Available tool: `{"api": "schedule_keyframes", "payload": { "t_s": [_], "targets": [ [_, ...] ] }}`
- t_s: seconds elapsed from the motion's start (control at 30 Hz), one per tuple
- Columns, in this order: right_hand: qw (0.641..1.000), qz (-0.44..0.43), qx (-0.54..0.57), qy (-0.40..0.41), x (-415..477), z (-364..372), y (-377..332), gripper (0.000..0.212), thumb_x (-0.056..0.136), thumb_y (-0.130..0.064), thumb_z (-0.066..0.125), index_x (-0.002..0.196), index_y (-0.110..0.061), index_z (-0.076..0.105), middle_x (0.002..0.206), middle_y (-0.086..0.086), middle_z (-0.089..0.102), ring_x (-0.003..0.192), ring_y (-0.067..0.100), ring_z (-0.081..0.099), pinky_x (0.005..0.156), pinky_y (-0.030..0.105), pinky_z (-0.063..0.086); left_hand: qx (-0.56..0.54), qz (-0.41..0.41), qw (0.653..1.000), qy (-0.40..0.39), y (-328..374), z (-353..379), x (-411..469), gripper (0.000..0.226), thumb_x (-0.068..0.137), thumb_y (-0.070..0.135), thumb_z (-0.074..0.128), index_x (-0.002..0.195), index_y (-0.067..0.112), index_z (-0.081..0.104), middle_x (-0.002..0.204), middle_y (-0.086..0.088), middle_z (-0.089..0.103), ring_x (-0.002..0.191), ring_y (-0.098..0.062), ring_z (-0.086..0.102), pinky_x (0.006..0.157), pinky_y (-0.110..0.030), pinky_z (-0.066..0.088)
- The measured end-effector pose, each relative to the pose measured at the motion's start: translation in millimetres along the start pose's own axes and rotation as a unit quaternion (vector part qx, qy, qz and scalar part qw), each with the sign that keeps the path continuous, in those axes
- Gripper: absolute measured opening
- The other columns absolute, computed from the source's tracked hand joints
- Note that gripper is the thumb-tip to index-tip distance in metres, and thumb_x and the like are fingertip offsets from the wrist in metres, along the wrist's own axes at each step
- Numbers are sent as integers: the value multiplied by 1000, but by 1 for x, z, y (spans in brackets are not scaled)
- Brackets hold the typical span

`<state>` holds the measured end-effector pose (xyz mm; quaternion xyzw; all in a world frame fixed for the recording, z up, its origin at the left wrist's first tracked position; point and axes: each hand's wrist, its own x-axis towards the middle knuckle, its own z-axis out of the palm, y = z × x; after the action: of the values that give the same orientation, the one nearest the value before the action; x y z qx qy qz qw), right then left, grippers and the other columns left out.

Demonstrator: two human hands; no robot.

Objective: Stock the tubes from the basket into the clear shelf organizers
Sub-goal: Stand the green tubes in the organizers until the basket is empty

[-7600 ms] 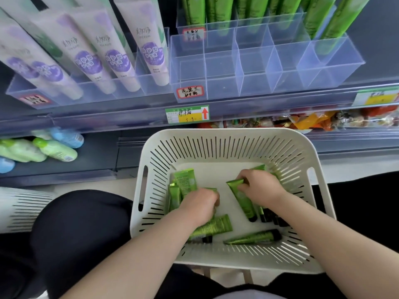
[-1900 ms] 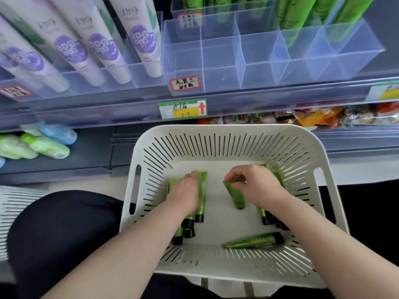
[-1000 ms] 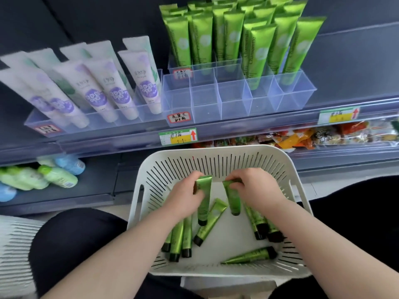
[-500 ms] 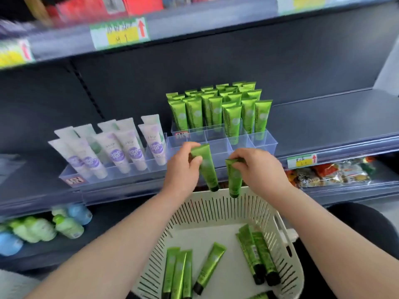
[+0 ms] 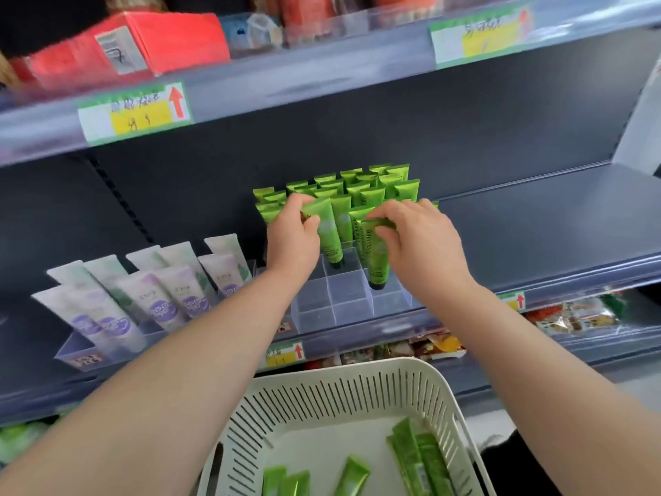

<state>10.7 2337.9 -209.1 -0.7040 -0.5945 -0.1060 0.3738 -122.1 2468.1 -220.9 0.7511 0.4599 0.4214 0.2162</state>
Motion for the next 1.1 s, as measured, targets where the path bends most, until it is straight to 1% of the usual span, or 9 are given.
{"api": "schedule_keyframes", "payload": {
  "t_s": [0.07, 0.13, 0.3, 0.4, 0.5, 0.57, 0.77, 0.93, 1.1],
  "targets": [
    [1000, -1, -3, -17, 4, 4, 6, 21, 95, -19, 51, 112, -24, 64, 102, -4, 67, 95, 22, 53, 80, 41, 45, 23, -6, 999, -24, -4, 12, 12, 23, 95, 9, 51, 113, 23, 55, 80, -4, 59, 72, -22, 62, 60, -32, 50],
    [1000, -3, -4, -30, 6, 8, 11, 21, 95, -19, 51, 111, -25, 64, 102, -4, 67, 97, 22, 53, 80, 43, 46, 59, -8, 997, -42, -8, 22, 22, 25, 95, 9, 52, 115, 22, 55, 75, 1, 54, 65, -13, 55, 52, -24, 41],
    [999, -8, 2, -31, 9, 14, 16, 20, 93, -17, 53, 108, -24, 65, 98, -4, 68, 93, 23, 54, 76, 42, 47, 112, -13, 990, -82, -16, 35, 31, 28, 94, 7, 53, 119, 20, 56, 76, 5, 52, 63, -6, 48, 51, -21, 38],
    [1000, -8, 3, -23, 13, 14, 14, 19, 93, -18, 54, 107, -24, 66, 98, -4, 68, 91, 23, 53, 74, 41, 46, 124, -11, 988, -89, -16, 30, 28, 29, 94, 8, 54, 122, 17, 55, 88, 1, 59, 72, -12, 54, 60, -27, 42],
    [1000, -10, 4, -10, 17, 13, 6, 19, 93, -17, 54, 107, -23, 66, 97, -4, 68, 91, 24, 51, 72, 41, 46, 128, 18, 989, -76, -14, 18, 23, 35, 93, 12, 59, 126, 15, 50, 121, -3, 60, 105, -21, 57, 84, -29, 44],
    [1000, -13, 7, -1, 21, 13, -2, 19, 93, -17, 55, 108, -22, 66, 97, -4, 68, 92, 24, 51, 72, 41, 46, 120, 39, 990, -66, -14, 9, 19, 38, 92, 12, 60, 128, 14, 47, 128, -3, 57, 115, -21, 54, 93, -34, 44],
    [1000, -18, 1, 3, 38, 25, -18, 22, 93, -15, 53, 112, -20, 63, 101, -1, 67, 95, 26, 49, 75, 39, 44, 159, 79, 984, -32, -18, -17, 5, 39, 91, 13, 60, 129, 16, 49, 131, -3, 51, 117, -21, 52, 84, -29, 40],
    [1000, -10, -18, -13, 52, 45, -21, 24, 93, -15, 53, 115, -19, 62, 104, 1, 67, 99, 27, 50, 73, 36, 41, 161, 88, 982, -46, -23, -34, -10, 36, 91, 10, 59, 126, 15, 52, 130, -2, 51, 117, -22, 51, 89, -33, 44],
    [995, -16, -67, -69, 59, 65, -19, 26, 93, -16, 51, 117, -20, 59, 110, 2, 66, 103, 28, 51, 72, 35, 33, 160, 85, 980, -82, -33, -40, -20, 32, 93, 9, 56, 124, 16, 53, 130, 0, 50, 113, -20, 52, 94, -38, 45]
  ]
}}
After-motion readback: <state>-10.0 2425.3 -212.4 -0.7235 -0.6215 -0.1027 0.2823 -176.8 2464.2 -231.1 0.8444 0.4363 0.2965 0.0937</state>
